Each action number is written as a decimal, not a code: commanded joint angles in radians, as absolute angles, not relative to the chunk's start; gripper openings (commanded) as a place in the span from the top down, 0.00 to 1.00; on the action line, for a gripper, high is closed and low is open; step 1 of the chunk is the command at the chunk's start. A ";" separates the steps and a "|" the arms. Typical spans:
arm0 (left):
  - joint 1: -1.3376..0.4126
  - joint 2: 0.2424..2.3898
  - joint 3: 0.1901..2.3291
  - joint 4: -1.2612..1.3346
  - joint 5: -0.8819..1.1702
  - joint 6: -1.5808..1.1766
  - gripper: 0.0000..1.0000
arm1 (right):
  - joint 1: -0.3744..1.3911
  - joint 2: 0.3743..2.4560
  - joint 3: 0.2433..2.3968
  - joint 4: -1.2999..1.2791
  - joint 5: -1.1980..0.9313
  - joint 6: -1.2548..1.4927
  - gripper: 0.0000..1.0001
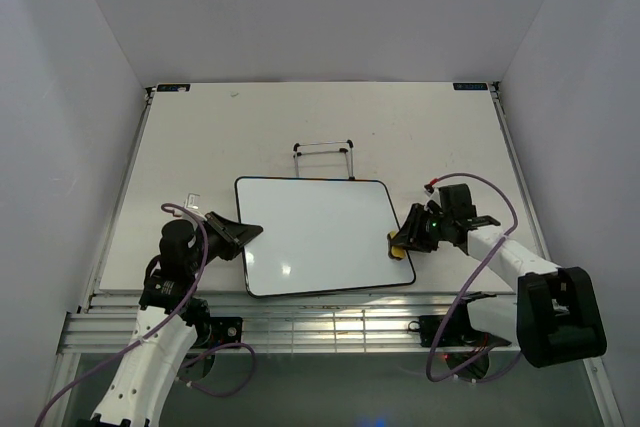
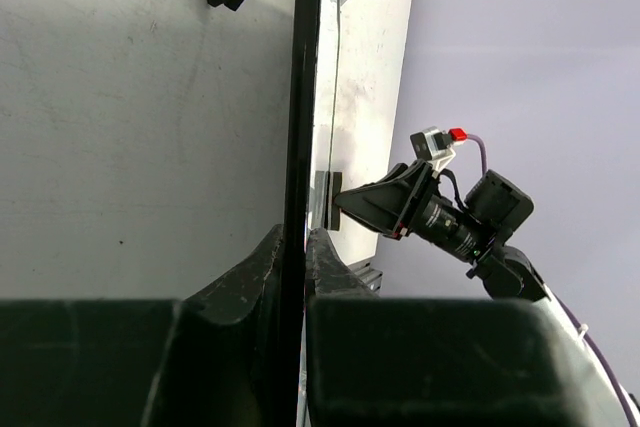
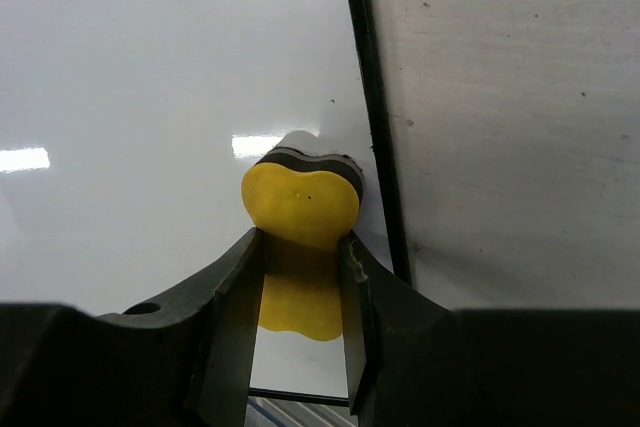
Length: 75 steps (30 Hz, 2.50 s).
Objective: Erase the whiteboard
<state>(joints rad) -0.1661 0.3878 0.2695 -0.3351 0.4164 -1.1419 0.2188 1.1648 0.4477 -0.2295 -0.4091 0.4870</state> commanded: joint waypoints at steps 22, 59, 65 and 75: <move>-0.150 0.425 0.249 -0.506 0.360 -1.080 1.00 | 1.213 1.739 1.129 -0.222 -0.242 0.532 0.92; -0.152 0.373 0.345 -0.629 0.368 -1.035 1.00 | 0.611 1.706 0.875 -0.275 -0.198 0.275 0.92; -0.150 0.364 0.344 -0.641 0.370 -1.028 1.00 | 0.413 1.632 0.698 -0.209 -0.302 0.221 0.92; -0.150 0.373 0.385 -0.655 0.388 -0.997 1.00 | 0.252 1.499 0.846 -0.342 -0.180 0.195 0.92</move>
<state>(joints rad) -0.1555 0.3607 0.3370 -0.5224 0.4458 -1.0344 0.3279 1.5169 0.7860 -0.1635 -0.3149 0.2489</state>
